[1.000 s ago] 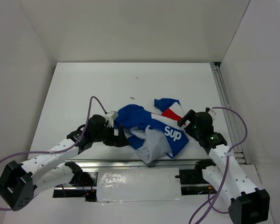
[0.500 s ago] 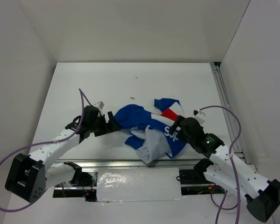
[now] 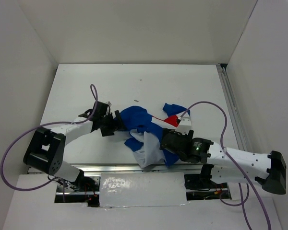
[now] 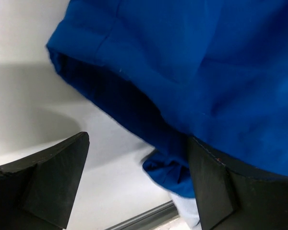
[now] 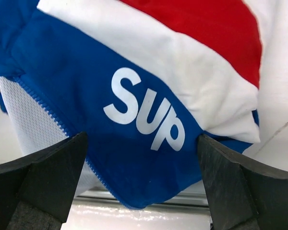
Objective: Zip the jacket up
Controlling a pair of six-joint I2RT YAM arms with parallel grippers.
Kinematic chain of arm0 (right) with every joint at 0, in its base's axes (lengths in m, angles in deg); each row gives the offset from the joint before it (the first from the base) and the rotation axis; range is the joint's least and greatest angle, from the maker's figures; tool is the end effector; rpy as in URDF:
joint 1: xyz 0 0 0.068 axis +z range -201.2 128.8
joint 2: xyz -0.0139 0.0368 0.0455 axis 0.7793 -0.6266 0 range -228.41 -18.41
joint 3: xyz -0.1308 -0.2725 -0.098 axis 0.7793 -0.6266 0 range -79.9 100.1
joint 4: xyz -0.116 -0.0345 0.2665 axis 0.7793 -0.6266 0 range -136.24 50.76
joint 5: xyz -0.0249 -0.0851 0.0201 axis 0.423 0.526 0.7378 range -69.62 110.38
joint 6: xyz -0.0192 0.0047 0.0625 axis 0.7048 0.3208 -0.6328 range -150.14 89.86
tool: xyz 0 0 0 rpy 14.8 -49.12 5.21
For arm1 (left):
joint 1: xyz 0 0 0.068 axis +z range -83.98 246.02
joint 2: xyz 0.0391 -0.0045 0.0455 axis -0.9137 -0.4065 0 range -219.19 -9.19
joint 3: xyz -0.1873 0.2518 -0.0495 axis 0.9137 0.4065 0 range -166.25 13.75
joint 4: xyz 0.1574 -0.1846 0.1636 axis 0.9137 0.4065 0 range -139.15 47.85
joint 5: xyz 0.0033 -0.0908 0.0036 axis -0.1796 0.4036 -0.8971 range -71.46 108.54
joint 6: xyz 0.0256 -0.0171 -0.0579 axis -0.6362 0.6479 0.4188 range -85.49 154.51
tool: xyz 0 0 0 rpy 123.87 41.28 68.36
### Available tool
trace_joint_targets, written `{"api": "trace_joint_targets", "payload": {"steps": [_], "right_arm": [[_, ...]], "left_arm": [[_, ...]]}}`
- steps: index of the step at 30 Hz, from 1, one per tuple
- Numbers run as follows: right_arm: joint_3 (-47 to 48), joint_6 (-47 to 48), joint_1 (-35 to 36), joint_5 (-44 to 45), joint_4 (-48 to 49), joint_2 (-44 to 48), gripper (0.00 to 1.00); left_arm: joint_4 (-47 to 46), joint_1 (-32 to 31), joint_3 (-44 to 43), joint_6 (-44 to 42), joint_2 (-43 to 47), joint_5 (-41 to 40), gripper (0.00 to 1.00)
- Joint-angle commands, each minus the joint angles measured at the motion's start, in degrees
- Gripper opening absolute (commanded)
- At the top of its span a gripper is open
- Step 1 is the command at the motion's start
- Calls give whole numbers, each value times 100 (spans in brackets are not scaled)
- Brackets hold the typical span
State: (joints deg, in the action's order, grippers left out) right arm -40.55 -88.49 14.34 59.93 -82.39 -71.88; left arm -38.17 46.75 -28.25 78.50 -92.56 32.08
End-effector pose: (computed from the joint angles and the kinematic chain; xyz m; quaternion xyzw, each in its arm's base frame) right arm 0.1050 0.1512 0.2574 0.0385 0.9071 0.0813 0.4112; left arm 0.2872 -0.1131 0.1845 -0.1641 0.9263 -0.2631 0.2143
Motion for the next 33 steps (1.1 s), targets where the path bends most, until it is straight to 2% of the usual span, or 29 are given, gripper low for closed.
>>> {"api": "trace_joint_targets", "payload": {"steps": [1,5,7,8,9,10,16,18,23,25,26,27,29,30,31,33], "right_arm": [[362,-310,126,914,-431,-119,100],[389,-29,266,819,-265,82,100],[328,795,451,547,321,354,100],[258,1138,477,327,560,442,100],[144,1620,477,-136,989,547,100],[108,1729,443,-297,1106,557,100],[64,1782,-22,-649,1107,6,100],[-15,1687,-374,-729,1204,-189,100],[-419,2055,-1603,-1783,2003,-515,100],[-499,2152,-1807,-1828,2232,-576,89],[-377,2117,-1938,-1758,2215,-603,77],[-297,2100,-1940,-1627,2137,-585,51],[-44,2117,-1835,-1214,2092,-306,31],[54,2117,-1773,-1074,2083,-156,9],[151,2126,-1738,-942,2075,2,0],[467,2178,-1711,-651,2039,512,0]], "left_arm": [[-255,-77,-431,83,-319,149,92],[-105,-165,-748,110,-846,-62,84],[-201,-165,-845,40,-970,69,69],[-254,-165,-906,-21,-1083,131,51],[-324,-165,-933,-65,-1128,271,6],[-316,-165,-968,-57,-1155,289,0],[-290,-270,-916,-154,-848,70,0],[-325,-297,-766,-180,-506,26,0],[-360,-393,-380,-268,470,-44,0],[-316,-420,-327,-320,899,-79,0],[-246,-481,-283,-321,1050,-141,0],[-254,-499,-257,-364,1190,-159,0],[-237,-595,-212,-391,1656,-168,0],[-254,-622,-212,-469,1962,-159,0],[-255,-657,-247,-496,2131,-150,0],[-246,-789,-335,-645,2638,-124,0]]}}
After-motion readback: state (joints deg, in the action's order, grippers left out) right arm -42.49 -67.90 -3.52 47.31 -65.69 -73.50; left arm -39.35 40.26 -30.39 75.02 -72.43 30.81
